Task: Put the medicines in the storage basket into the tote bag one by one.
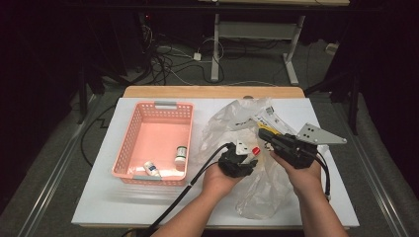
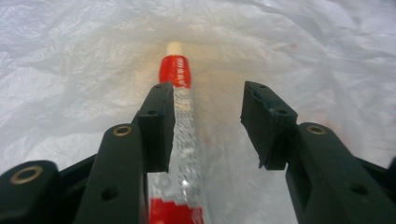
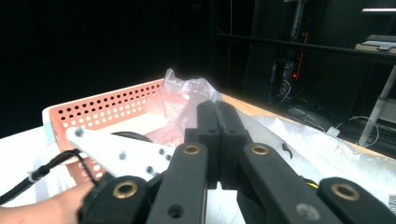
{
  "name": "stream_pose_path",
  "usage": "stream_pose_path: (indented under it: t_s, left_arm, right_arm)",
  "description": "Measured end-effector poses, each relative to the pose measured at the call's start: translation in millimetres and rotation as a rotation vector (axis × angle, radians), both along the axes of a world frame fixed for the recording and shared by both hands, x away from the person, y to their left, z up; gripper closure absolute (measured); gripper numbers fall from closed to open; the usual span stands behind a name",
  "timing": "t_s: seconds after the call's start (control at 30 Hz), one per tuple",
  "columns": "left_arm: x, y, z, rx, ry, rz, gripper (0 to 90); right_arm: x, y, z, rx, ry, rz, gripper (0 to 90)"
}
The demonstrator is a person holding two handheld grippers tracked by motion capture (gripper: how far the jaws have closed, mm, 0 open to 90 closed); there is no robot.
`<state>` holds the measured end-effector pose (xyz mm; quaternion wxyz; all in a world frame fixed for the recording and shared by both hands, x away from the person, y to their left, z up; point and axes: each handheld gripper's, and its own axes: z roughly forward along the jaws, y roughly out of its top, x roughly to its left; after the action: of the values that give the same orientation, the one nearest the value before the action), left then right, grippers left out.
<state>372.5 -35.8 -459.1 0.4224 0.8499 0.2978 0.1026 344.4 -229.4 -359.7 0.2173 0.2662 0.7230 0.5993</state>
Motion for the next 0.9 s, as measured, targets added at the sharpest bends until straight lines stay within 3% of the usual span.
stream_pose_path:
  t_s: [0.4, 0.53, 0.7, 0.8, 0.9]
  left_arm:
    - [-27.1, 23.0, 7.1, -0.044, -0.013, -0.031, 40.6]
    - [-37.5, 28.4, 10.0, -0.038, -0.037, -0.037, 36.0]
    - [-46.3, 37.7, 12.3, -0.059, -0.036, -0.046, 33.1]
    - [-50.1, 44.5, 14.0, -0.081, -0.015, -0.044, 28.9]
    - [-55.6, 50.3, 17.5, -0.079, -0.026, -0.049, 25.2]
  right_arm:
    - [-0.2, 0.8, -0.4, -0.010, -0.004, 0.010, 90.0]
    - [-0.1, 0.9, -0.4, -0.011, -0.004, 0.010, 90.0]
    - [-0.9, 1.1, 0.0, -0.011, -0.002, 0.010, 90.0]
    - [-1.2, 0.8, 0.1, -0.013, -0.002, 0.009, 90.0]
    - [-1.3, 0.8, 0.2, -0.013, -0.001, 0.006, 90.0]
